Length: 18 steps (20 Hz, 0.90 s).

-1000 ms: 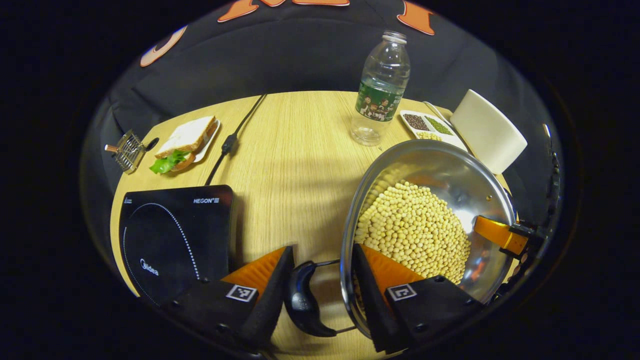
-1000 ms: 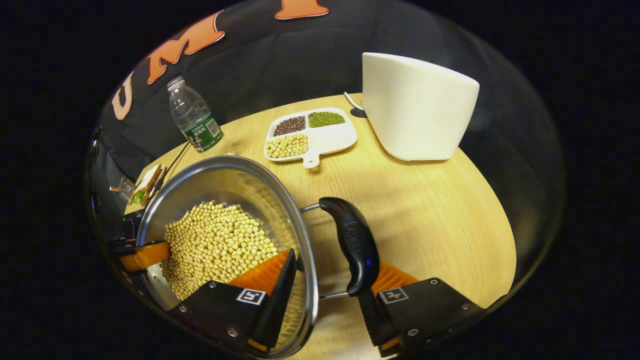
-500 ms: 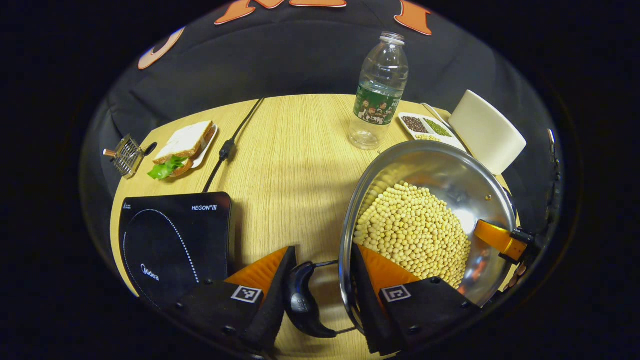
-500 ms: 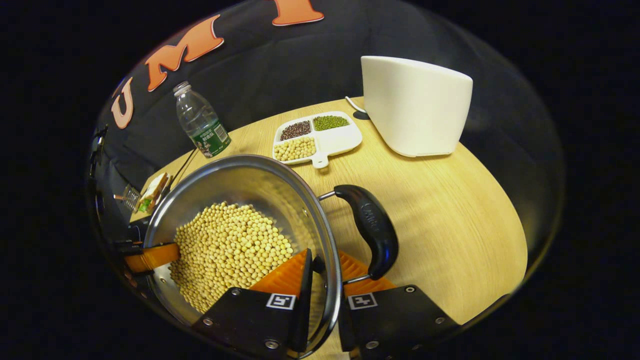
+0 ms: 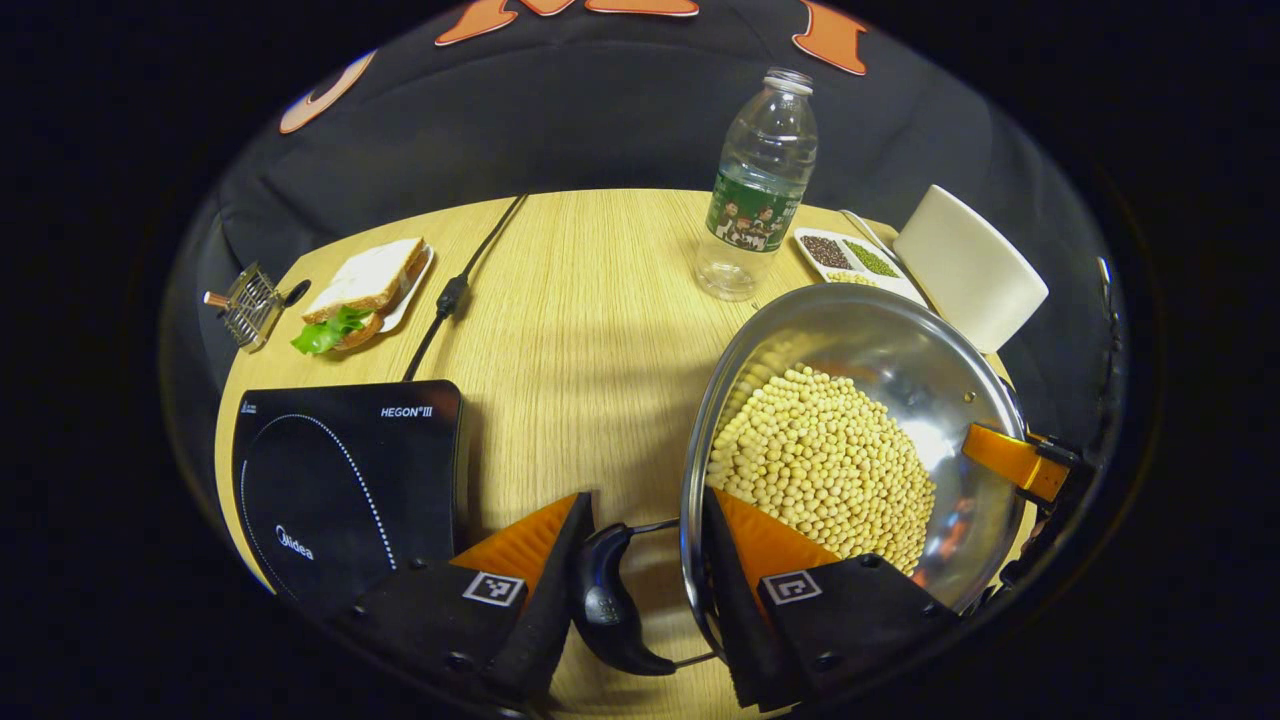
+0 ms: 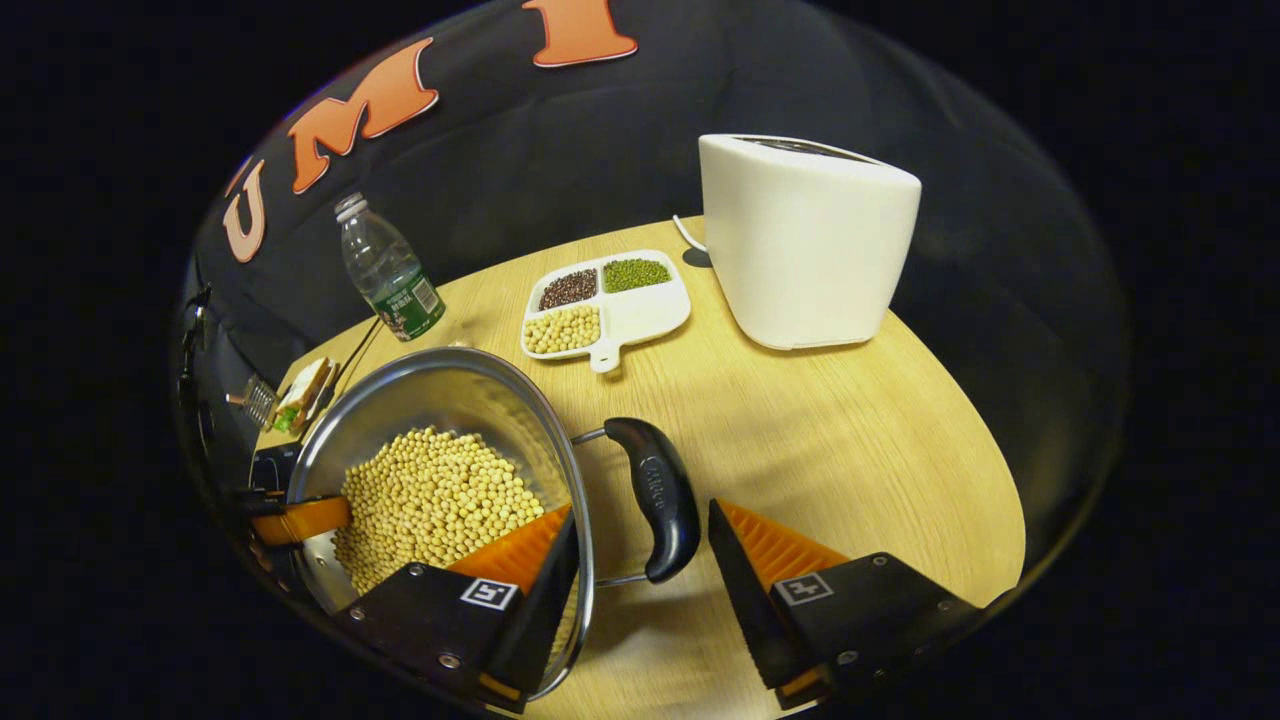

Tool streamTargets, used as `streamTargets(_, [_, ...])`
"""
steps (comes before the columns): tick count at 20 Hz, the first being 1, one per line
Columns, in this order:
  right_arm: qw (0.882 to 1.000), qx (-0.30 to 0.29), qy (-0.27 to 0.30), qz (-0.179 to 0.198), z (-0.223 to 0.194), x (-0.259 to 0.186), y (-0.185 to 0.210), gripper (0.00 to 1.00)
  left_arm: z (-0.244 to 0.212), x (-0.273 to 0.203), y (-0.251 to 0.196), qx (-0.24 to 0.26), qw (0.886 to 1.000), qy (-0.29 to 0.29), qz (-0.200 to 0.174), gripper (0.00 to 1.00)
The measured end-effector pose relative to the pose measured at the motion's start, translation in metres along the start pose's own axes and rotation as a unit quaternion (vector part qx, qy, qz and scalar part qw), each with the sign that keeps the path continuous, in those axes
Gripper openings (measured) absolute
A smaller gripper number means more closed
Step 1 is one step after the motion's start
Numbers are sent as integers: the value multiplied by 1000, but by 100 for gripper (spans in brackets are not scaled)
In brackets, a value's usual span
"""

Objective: First push the handle of the pot to place it horizontally, then grasp the pot with both hands and set it on the induction cooktop.

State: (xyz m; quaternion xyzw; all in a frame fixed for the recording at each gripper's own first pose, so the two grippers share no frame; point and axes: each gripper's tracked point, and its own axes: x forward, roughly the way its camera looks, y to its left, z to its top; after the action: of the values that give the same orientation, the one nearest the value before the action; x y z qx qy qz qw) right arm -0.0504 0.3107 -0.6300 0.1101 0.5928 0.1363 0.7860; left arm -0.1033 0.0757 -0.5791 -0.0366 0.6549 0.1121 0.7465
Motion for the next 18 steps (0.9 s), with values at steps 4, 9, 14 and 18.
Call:
streamTargets(4, [999, -37, 0, -13, 14, 8, 6, 82, 0, 0, 0, 5, 1000, 5, 0, 72])
streamTargets(9, [999, -36, 25, -12, 13, 14, 11, 78, -1, 0, 0, 16, 1000, 22, 3, 72])
streamTargets(14, [998, -16, 61, -14, 5, 9, 12, 71, 6, -1, 4, 26, 999, 27, 24, 71])
streamTargets(18, [997, 12, 81, 12, -8, 2, 22, 60, 9, -8, 13, 27, 998, 27, 41, 71])
